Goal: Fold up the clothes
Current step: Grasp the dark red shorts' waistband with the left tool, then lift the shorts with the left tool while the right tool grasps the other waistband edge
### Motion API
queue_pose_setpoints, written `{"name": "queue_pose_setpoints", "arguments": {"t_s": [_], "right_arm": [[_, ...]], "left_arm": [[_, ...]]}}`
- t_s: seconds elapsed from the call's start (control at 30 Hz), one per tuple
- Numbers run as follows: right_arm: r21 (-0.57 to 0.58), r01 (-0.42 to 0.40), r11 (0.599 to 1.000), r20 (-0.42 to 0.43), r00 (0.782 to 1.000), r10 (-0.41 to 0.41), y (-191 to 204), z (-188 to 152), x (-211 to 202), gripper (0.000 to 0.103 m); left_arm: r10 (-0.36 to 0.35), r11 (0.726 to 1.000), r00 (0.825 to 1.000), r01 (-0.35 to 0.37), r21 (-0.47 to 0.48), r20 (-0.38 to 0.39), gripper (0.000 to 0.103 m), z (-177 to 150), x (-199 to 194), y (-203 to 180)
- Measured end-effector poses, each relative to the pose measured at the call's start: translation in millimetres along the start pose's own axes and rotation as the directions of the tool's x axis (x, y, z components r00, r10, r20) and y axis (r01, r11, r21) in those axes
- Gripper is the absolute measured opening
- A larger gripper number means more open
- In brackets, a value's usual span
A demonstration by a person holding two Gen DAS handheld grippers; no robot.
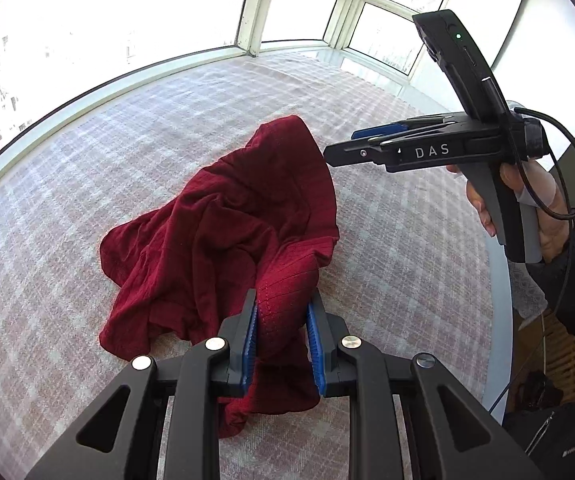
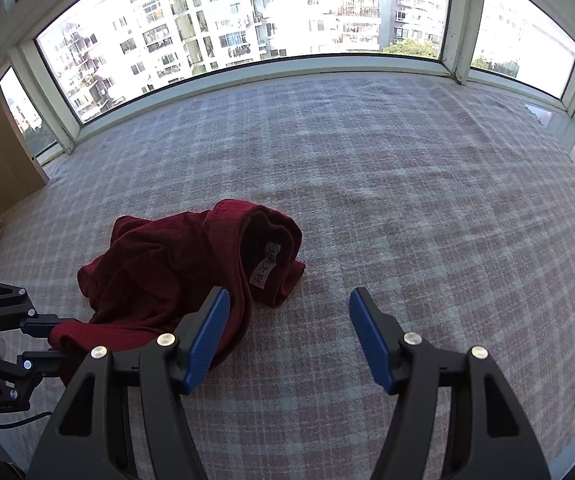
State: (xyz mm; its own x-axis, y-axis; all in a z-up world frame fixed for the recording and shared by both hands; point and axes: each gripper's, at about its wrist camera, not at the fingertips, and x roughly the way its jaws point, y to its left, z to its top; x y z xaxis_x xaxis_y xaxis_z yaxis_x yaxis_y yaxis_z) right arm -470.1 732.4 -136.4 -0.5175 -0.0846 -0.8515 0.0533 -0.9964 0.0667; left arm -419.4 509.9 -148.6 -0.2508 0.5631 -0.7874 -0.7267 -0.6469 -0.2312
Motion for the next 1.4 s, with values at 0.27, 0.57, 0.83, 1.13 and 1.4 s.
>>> {"name": "queue_pose_setpoints", "arguments": {"t_s": [0.27,0.57,0.83,1.13,1.4], "right_arm": [[-0.009,0.009,1.0,-0.023,1.0,-0.009,0,3,4,0.062],[-0.044,0.001,0.999,-0.001,1.0,-0.001,4,18,3,0.062],[-0.13,-0.006,0.991,0.029,1.0,0.01,23,33,2,0.062],[-0.205,-0.113,0.972,-0.03,0.994,0.109,1,19,10,0.062],[-0.256,-0.155,0.954,-0.105,0.986,0.132,7,-2,26,0.061]], "left_arm": [[0.014,1.0,1.0,-0.014,-0.013,-0.009,0.01,-2,4,4],[0.069,0.997,0.997,-0.068,-0.029,0.024,0.01,-4,-17,19],[0.106,0.993,0.994,-0.104,-0.052,0.036,0.01,-9,-30,31],[0.201,0.973,0.979,-0.194,-0.124,0.042,0.01,-7,-41,81],[0.267,0.949,0.963,-0.258,-0.18,0.029,0.01,-1,-42,125]]}}
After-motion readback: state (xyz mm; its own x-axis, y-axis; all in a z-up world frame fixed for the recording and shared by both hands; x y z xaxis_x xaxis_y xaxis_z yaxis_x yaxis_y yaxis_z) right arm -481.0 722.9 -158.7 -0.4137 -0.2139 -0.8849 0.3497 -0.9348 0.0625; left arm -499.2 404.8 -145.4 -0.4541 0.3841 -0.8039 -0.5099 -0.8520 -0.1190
